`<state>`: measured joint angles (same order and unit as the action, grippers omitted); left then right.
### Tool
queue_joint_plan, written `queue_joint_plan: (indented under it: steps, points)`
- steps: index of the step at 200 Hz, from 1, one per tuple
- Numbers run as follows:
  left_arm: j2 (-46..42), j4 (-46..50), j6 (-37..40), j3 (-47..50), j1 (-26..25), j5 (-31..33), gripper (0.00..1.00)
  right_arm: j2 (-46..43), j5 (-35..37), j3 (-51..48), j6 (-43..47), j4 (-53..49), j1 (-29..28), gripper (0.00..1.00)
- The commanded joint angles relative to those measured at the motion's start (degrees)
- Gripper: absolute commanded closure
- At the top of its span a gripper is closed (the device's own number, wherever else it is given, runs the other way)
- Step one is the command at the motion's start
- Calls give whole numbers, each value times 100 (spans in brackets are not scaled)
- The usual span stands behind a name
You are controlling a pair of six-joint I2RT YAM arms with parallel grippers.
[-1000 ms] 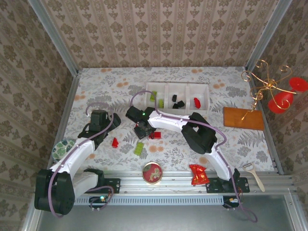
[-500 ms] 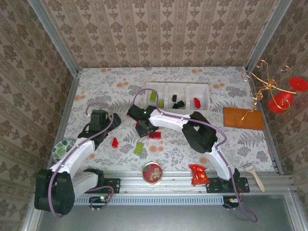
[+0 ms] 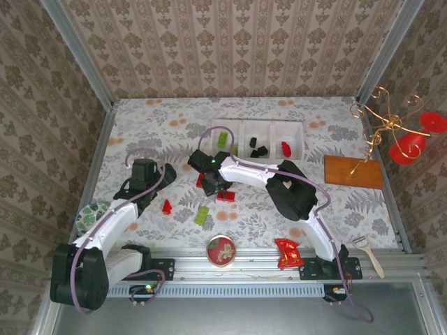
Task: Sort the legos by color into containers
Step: Pick up the lego from the center of the table.
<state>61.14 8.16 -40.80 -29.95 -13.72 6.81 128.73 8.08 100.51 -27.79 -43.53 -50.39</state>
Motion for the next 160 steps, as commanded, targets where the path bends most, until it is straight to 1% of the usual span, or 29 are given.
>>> queue_joint_plan:
  steps: [1, 48, 101, 160]
  points:
    - [22, -80, -77, -19, 57, -45, 0, -100, -78, -186, -98, -163, 27, 55]
    - [14, -71, -77, -2, 59, -43, 0, -123, -35, -192, 17, -25, 38, 56]
    - [-67, -30, -78, 20, 71, -4, 0, -279, 161, -69, 155, -46, 50, 61]
    - [-99, -25, -77, 25, 71, 20, 0, -513, 323, -99, 221, -7, 169, 62]
